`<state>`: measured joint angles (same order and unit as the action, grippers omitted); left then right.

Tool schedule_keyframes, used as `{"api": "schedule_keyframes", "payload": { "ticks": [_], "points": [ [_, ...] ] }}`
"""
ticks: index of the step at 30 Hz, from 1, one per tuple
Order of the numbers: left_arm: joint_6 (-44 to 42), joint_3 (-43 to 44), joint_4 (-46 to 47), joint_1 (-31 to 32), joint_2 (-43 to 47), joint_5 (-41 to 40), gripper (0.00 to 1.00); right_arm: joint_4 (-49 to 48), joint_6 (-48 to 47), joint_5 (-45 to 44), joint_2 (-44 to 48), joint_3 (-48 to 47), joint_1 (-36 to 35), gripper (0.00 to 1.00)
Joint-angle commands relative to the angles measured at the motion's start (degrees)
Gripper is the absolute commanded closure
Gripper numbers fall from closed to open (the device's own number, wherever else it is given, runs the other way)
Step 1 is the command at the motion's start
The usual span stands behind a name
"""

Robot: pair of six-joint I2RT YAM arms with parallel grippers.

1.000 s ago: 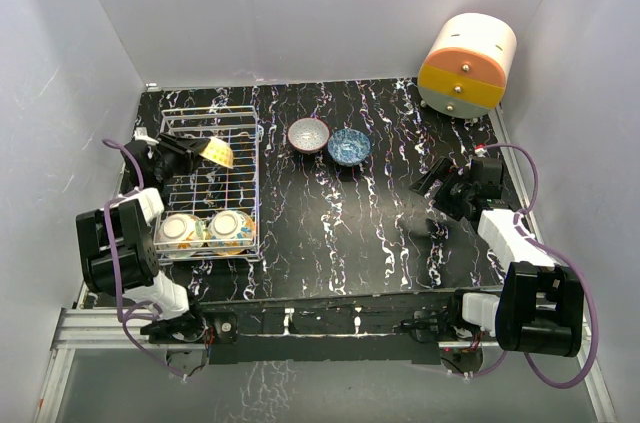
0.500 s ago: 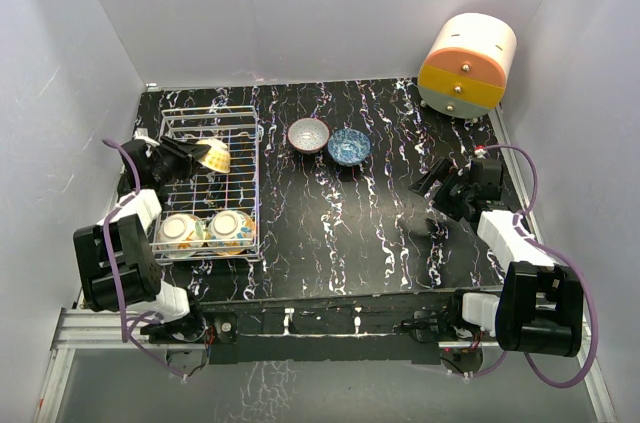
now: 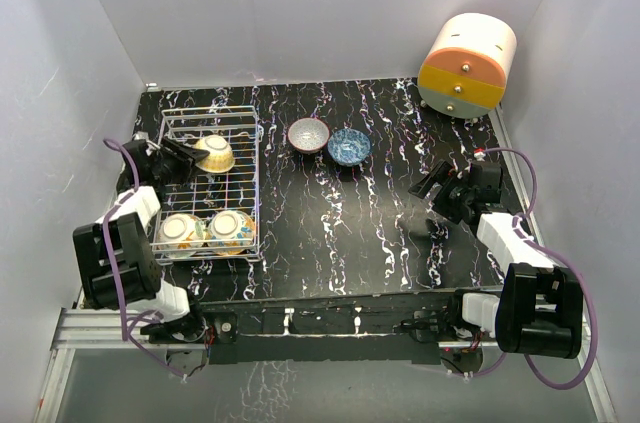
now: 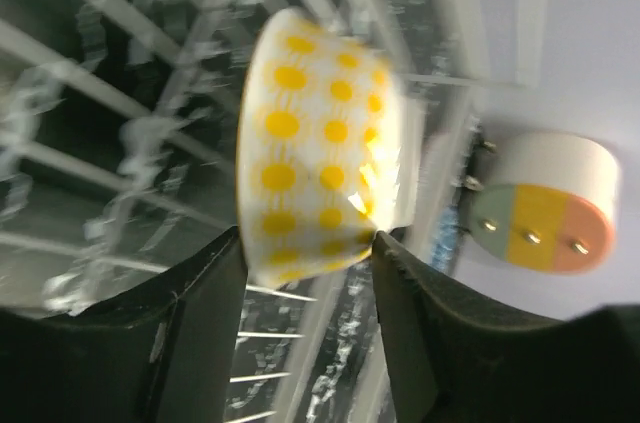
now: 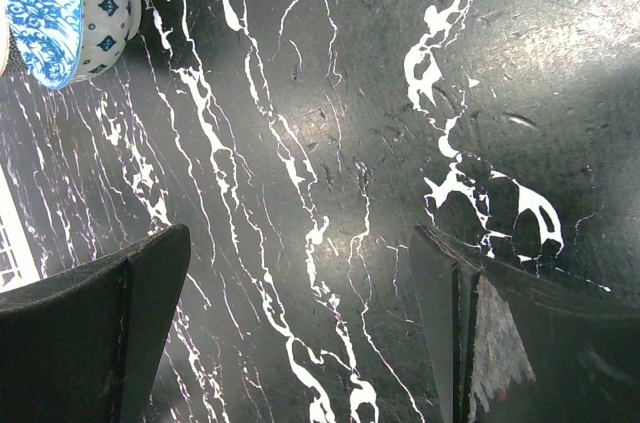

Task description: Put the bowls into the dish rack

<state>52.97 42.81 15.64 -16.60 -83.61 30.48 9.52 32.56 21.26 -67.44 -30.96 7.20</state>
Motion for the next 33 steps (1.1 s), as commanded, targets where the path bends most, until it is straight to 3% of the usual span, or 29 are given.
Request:
{"api": "schedule_keyframes", "payload": {
  "ticks": [1,4,13,19,24,33],
  "points": [
    [-3.23,-0.47,-12.98,-0.68,-4.25,-8.99,0.44,-2.93,-0.04,0.72,1.63,0.2,0.19,0.06],
    [-3.35,-0.08,-13.27,-0.72,-4.44,-9.45,0.37,-2.99,-0.12,0.63,1.49,0.22,0.25,0.06],
    [-3.76,0.18,-13.38,-0.72,-3.33,-10.27,0.36,-3.11,-0.3,0.64,1.14,0.01,0.22,0.06],
    [-8.71,7.48,-19.57,-0.63,-0.08,-12.56,0.33,-3.23,-0.26,0.77,0.44,-0.63,0.27,0.06],
    [-15.06,15.4,-26.59,0.13,1.37,-14.74,0.25,-3.81,0.13,1.24,-0.34,-0.93,0.27,0.06],
    [-22.47,23.71,-28.78,2.91,-1.86,-14.37,0.17,-4.05,-0.17,1.07,-1.12,-1.21,0.26,0.06]
  ]
}}
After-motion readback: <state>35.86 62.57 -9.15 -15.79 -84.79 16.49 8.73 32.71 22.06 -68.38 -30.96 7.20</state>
